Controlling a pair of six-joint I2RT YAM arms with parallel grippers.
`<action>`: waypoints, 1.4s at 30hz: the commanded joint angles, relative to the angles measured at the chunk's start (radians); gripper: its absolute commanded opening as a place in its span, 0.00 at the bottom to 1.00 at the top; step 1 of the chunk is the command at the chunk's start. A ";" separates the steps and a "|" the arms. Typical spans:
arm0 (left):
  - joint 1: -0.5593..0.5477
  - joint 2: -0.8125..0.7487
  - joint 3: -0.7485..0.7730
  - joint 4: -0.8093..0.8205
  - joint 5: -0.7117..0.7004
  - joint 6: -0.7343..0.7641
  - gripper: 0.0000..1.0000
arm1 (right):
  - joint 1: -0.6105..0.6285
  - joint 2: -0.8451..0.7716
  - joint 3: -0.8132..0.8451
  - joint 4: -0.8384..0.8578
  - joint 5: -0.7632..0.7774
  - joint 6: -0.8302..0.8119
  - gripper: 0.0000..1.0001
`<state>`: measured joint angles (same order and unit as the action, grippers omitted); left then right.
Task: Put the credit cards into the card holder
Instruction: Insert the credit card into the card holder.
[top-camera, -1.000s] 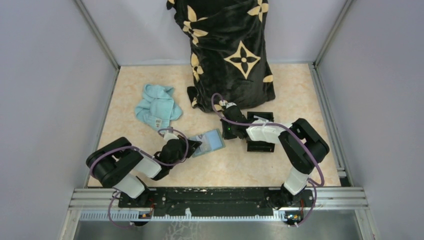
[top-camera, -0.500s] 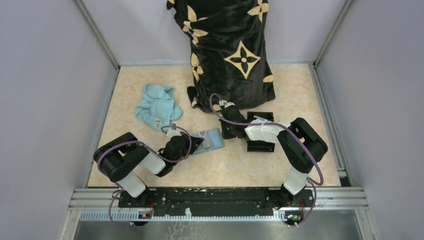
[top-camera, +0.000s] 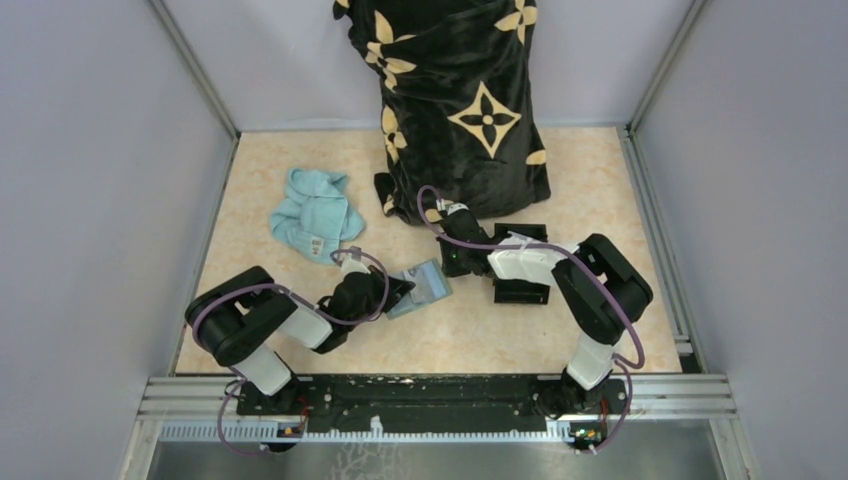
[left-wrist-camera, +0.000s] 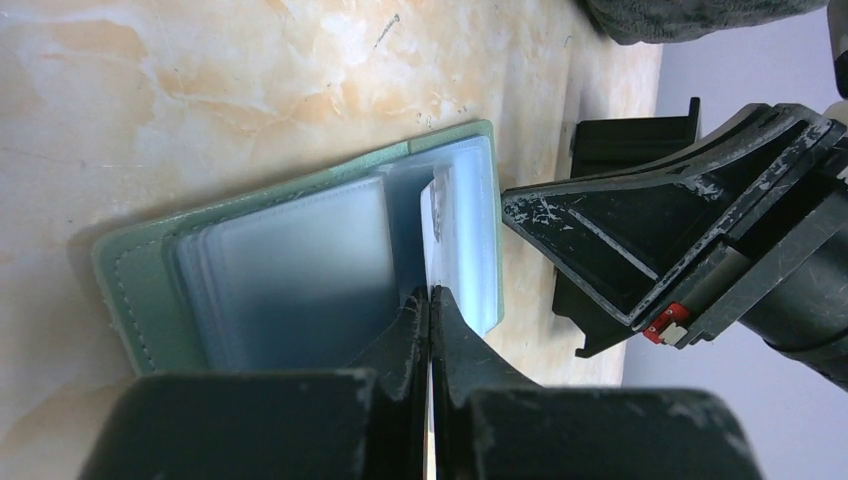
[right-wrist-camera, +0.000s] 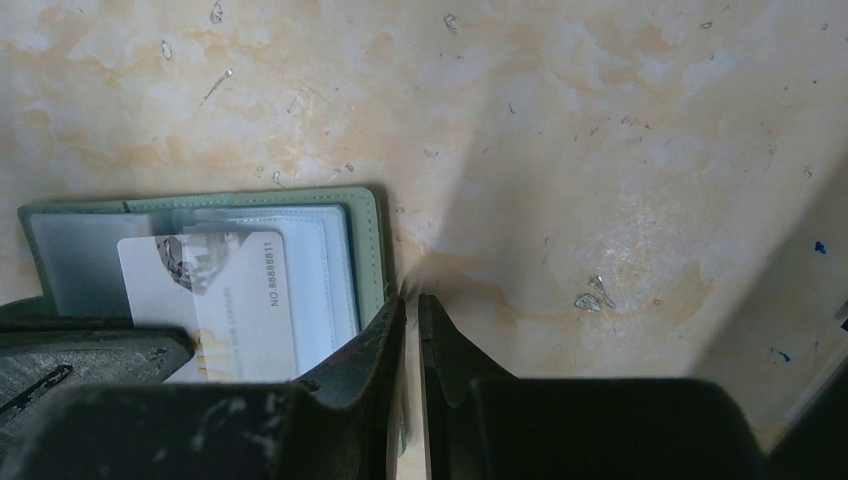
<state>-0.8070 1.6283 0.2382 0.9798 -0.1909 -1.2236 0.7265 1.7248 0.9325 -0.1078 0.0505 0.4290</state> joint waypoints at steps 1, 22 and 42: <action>-0.012 -0.001 0.015 -0.122 0.043 0.065 0.00 | 0.023 0.032 0.022 -0.006 0.000 -0.010 0.11; -0.080 -0.167 0.206 -0.703 -0.086 0.125 0.57 | 0.028 0.017 0.008 -0.001 -0.002 -0.008 0.11; -0.099 -0.306 0.168 -0.585 -0.099 0.239 0.63 | 0.028 0.009 0.009 0.003 -0.010 -0.010 0.10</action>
<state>-0.8974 1.3678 0.4194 0.3225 -0.2890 -1.0340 0.7322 1.7294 0.9371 -0.1020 0.0555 0.4274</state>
